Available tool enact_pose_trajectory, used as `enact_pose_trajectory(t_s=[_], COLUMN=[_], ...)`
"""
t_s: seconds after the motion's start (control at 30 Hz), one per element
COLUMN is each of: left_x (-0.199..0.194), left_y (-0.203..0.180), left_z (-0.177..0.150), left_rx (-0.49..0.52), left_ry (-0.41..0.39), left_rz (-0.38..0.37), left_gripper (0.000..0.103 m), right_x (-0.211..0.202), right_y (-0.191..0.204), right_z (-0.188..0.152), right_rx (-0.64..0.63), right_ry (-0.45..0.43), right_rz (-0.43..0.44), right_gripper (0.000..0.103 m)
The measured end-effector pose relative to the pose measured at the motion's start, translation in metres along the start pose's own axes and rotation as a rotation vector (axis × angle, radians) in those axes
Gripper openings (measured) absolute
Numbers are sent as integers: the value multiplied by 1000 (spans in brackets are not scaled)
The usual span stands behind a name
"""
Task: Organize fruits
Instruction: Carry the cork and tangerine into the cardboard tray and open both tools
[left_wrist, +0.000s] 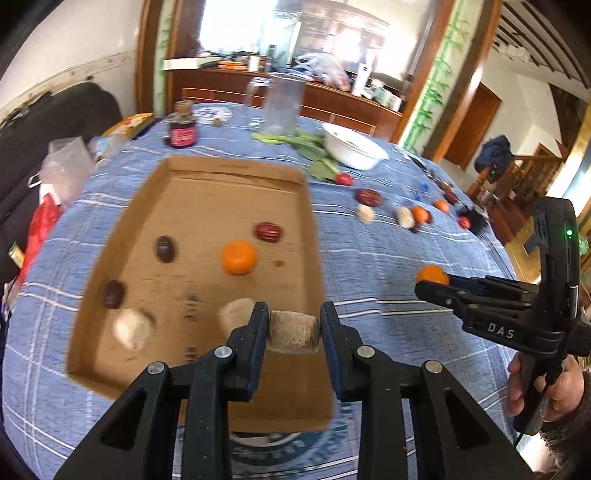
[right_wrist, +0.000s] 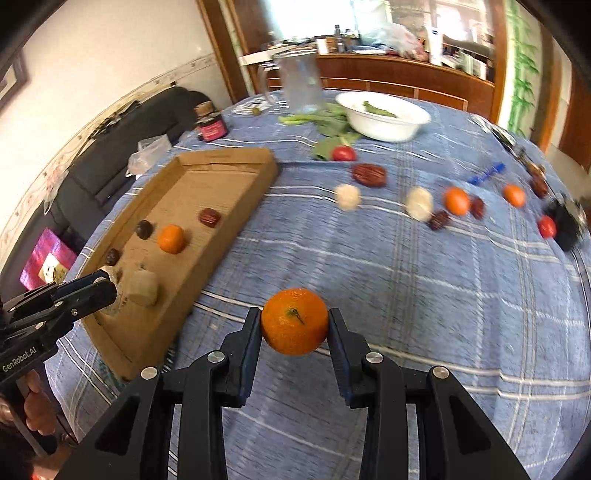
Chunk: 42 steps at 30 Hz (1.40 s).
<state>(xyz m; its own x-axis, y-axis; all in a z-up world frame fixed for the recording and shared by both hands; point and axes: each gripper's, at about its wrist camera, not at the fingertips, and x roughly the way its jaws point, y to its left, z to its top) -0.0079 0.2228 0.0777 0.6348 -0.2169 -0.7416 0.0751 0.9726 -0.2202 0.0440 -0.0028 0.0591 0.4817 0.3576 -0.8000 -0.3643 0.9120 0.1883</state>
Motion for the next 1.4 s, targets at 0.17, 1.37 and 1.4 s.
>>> enact_pose_trajectory(t_s=[0.17,1.37,1.4], left_x=[-7,76,77], left_y=[35,80,80], left_z=[2,38,39], left_rx=[-41,-40,-36], left_ry=[-9,96,96], left_rz=[50,148,150], left_gripper=[28,28,28], right_x=[12,109,110], right_y=[33,115,116], right_z=[19,59,59], right_rx=[-66,-313,-323], right_ry=[4,93,91], right_rz=[30,59,54], right_gripper=[38,39,39])
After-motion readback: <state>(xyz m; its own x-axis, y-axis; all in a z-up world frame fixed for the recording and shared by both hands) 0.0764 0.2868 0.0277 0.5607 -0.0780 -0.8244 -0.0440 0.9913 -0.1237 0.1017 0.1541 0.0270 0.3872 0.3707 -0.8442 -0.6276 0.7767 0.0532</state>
